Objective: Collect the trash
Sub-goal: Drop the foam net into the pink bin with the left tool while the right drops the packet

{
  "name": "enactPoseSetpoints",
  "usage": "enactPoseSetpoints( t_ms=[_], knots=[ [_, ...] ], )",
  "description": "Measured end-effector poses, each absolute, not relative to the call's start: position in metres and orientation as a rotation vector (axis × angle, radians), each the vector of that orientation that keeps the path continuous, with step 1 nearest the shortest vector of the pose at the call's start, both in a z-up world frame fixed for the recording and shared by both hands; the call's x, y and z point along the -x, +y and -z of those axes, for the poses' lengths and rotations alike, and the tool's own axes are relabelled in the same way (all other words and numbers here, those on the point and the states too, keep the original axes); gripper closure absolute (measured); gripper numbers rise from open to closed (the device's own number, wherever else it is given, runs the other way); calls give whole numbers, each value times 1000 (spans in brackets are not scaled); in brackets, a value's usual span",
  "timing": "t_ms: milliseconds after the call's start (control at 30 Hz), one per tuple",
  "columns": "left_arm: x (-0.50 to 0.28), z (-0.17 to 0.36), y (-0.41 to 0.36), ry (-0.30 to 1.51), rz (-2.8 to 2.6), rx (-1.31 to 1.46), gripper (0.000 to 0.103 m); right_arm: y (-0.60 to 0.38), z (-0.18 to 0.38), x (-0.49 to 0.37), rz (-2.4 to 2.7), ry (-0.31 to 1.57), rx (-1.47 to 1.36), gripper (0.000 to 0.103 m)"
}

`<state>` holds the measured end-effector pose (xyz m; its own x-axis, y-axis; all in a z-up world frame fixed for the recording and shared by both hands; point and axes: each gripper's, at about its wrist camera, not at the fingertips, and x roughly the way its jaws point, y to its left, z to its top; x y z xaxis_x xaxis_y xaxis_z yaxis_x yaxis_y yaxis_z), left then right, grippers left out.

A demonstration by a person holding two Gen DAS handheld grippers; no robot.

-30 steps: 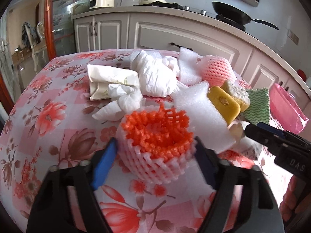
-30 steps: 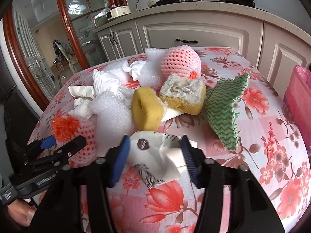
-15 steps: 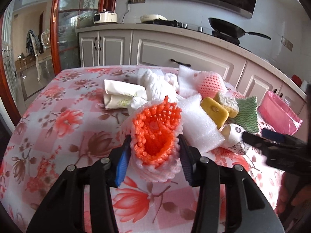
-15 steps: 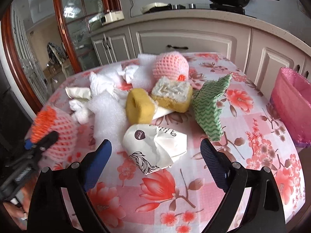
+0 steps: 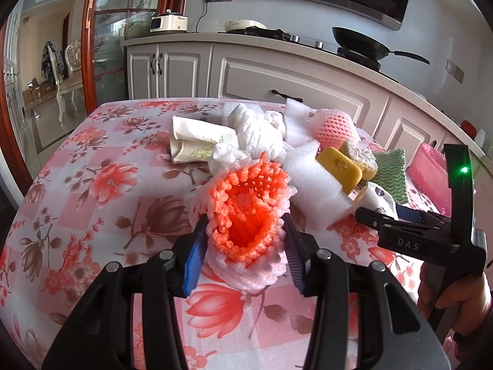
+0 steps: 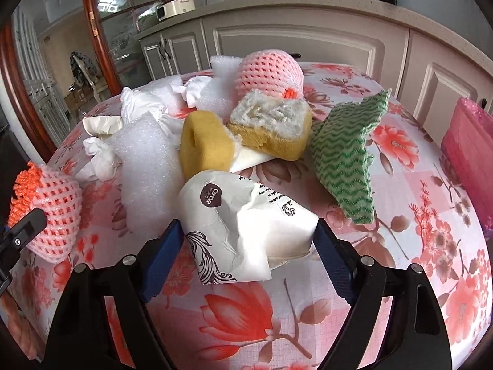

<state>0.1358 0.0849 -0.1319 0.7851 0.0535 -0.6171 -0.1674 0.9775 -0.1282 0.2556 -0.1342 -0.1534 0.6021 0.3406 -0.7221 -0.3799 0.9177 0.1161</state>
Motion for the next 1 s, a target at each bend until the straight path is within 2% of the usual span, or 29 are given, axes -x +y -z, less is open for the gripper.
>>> enactPoseSetpoints(
  t_ms=[400, 1000],
  knots=[
    [-152, 108, 39, 620, -11, 82, 58, -202, 112, -230, -345, 736, -69, 22],
    [-255, 52, -132, 534, 385, -8, 58, -375, 65, -252, 36, 567, -195, 22]
  ],
)
